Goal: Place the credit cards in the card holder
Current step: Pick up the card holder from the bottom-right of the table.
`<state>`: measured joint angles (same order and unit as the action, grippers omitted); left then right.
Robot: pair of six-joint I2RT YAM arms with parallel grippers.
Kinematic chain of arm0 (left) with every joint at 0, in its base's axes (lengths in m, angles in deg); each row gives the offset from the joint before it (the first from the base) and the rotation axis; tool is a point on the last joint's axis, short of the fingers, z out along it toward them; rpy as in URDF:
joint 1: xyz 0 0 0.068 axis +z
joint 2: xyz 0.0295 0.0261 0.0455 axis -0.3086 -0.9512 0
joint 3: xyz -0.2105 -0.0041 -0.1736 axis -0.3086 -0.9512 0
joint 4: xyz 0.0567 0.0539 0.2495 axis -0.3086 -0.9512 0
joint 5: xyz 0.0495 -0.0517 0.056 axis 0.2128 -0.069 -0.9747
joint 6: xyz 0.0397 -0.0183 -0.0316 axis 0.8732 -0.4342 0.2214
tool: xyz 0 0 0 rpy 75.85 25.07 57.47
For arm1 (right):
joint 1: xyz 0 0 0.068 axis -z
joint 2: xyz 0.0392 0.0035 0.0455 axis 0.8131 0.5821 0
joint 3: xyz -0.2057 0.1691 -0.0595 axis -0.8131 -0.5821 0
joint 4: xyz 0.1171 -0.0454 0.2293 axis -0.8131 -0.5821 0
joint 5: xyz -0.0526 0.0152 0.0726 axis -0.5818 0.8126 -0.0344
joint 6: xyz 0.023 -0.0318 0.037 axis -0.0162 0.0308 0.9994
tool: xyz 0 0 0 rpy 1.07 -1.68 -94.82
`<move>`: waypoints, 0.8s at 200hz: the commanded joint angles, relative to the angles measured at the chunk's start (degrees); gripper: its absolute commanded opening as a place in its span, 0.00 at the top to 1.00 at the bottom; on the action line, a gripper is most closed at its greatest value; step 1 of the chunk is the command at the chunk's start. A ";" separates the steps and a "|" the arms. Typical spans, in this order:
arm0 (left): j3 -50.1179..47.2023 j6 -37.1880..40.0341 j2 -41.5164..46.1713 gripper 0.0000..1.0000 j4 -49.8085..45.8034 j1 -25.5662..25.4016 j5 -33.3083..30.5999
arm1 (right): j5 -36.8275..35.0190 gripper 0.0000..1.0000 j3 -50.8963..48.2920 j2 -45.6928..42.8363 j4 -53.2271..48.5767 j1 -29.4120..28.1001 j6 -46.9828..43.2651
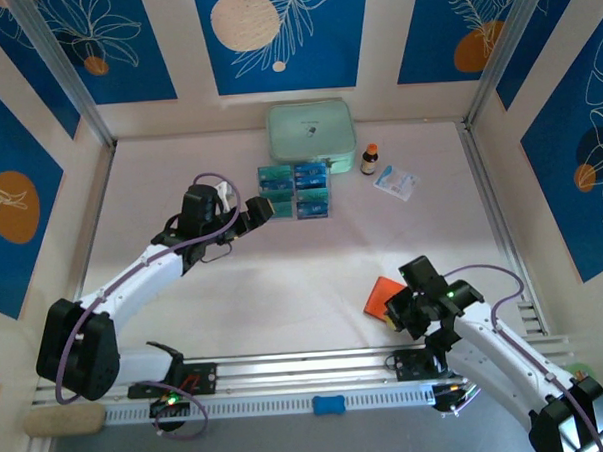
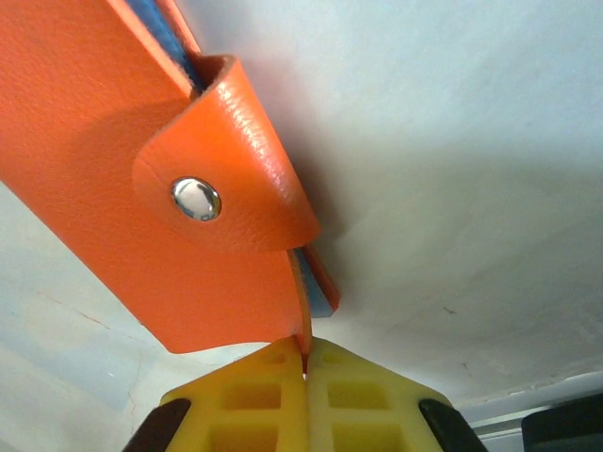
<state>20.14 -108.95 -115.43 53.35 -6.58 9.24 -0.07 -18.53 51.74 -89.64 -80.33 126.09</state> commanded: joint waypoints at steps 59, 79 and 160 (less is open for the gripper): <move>0.39 0.65 1.21 0.00 -0.89 -0.71 -0.62 | 4.83 1.00 13.82 7.69 12.45 -0.67 -17.56; 0.26 1.36 1.81 0.00 -2.34 -0.58 -0.79 | 9.61 1.00 19.03 13.26 19.91 -1.88 -22.16; -2.58 -1.87 6.47 0.00 -0.34 1.55 0.49 | 28.11 1.00 36.72 32.55 46.74 -9.53 -32.80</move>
<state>19.83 -108.53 -111.60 50.55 -6.28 9.07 19.02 16.50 82.14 -54.94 -89.05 97.35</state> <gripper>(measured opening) 0.998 0.054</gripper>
